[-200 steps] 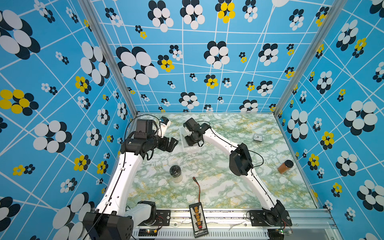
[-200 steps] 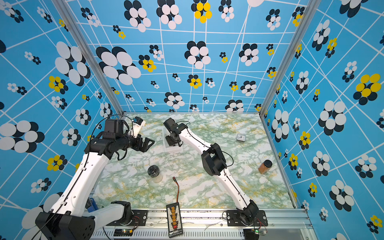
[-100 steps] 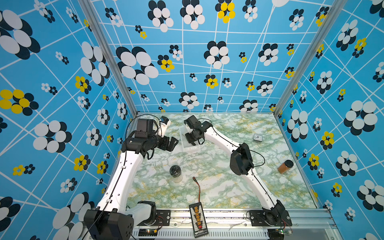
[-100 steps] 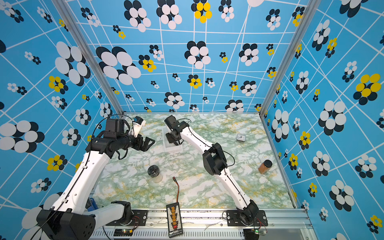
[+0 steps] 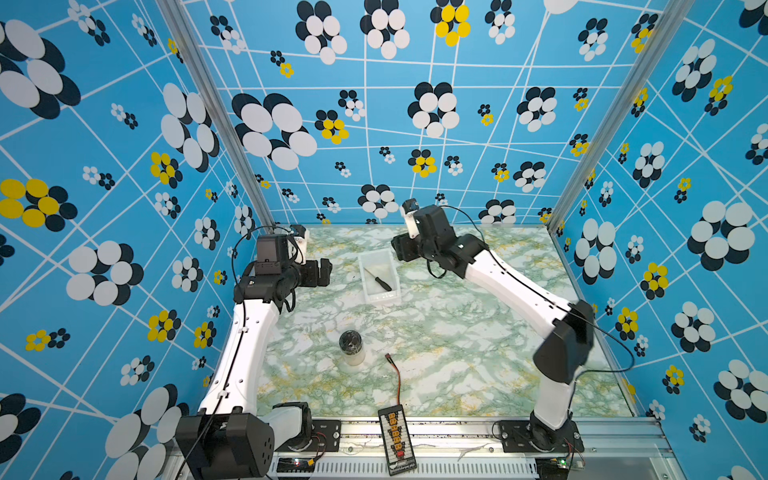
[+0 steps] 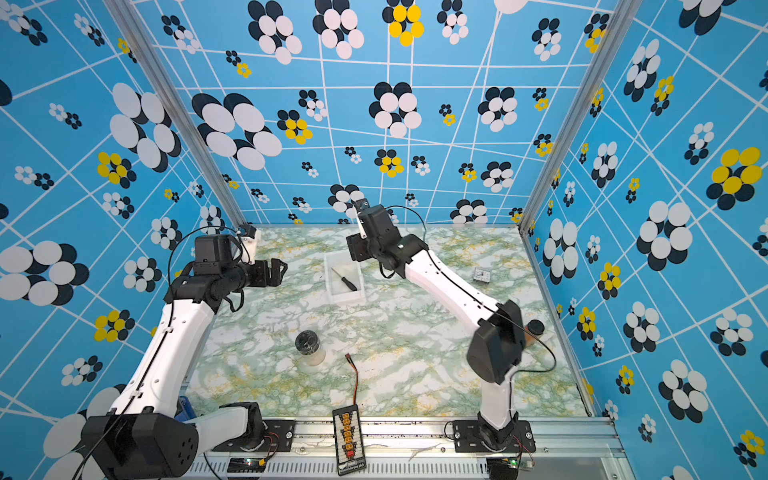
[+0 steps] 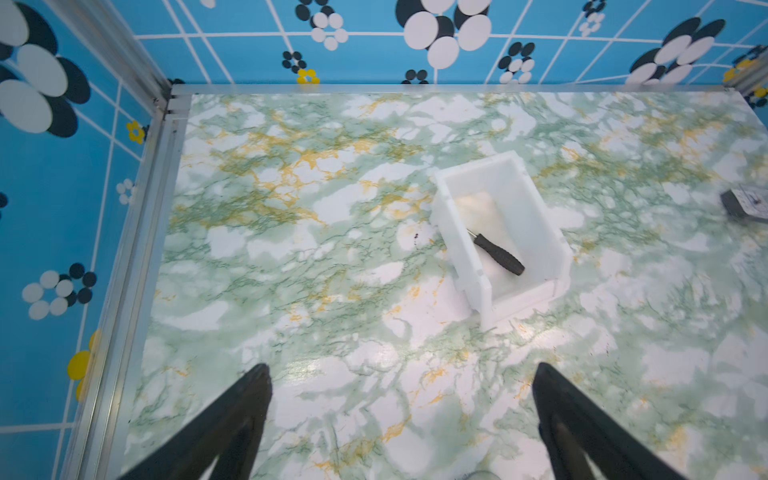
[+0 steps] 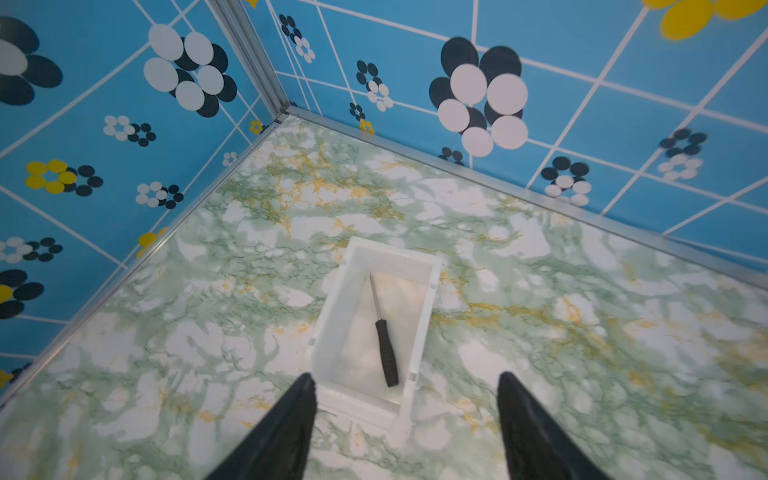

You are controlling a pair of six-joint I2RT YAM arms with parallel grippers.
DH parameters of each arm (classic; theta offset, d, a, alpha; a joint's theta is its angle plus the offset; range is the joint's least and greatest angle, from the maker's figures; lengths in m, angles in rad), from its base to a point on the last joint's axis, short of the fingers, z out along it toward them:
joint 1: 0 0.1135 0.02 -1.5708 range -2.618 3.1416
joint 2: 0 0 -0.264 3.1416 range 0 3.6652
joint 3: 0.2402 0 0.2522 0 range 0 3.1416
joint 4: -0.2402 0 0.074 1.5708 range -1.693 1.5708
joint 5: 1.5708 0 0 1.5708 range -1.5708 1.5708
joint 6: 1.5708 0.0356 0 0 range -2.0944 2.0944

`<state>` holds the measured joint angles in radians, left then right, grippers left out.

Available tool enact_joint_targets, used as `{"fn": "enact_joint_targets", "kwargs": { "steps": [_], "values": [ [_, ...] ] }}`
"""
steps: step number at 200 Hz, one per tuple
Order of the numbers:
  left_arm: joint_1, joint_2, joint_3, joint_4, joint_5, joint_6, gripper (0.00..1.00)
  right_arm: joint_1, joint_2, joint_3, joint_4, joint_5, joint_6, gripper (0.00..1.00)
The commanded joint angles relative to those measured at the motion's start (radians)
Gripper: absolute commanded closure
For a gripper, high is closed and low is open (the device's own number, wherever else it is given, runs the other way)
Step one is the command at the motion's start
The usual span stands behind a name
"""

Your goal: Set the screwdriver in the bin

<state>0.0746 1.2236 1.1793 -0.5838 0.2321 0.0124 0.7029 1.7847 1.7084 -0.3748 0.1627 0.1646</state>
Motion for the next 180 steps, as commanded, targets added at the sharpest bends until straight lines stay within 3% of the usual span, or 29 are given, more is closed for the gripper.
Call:
{"fn": "enact_joint_targets", "kwargs": {
  "steps": [1,19,43,65,104,124,144,180],
  "values": [
    [0.032,0.043,-0.052,0.049,-0.016,-0.043,0.01,-0.025,-0.126,-0.28,0.209,0.094,0.014,0.08],
    [0.059,0.058,-0.124,0.125,-0.017,-0.073,0.01,-0.034,-0.247,-0.458,0.239,0.139,0.036,0.06],
    [0.067,0.055,-0.257,0.301,-0.032,-0.091,0.01,-0.042,-0.349,-0.633,0.248,0.289,0.102,0.06],
    [0.066,0.052,-0.373,0.462,-0.066,-0.107,0.01,-0.046,-0.421,-0.771,0.305,0.262,0.054,0.07],
    [0.063,0.016,-0.618,0.839,-0.043,-0.137,0.01,-0.069,-0.621,-1.034,0.489,0.393,0.023,0.06],
    [0.044,0.035,-0.711,1.006,-0.074,-0.12,0.01,-0.15,-0.758,-1.198,0.631,0.36,0.045,0.01],
    [0.038,0.083,-0.772,1.191,-0.111,-0.097,0.01,-0.249,-0.865,-1.272,0.631,0.346,0.047,0.01],
    [0.042,0.201,-0.753,1.31,-0.152,-0.148,0.01,-0.385,-0.943,-1.357,0.701,0.357,-0.036,0.01]
  ]
}}
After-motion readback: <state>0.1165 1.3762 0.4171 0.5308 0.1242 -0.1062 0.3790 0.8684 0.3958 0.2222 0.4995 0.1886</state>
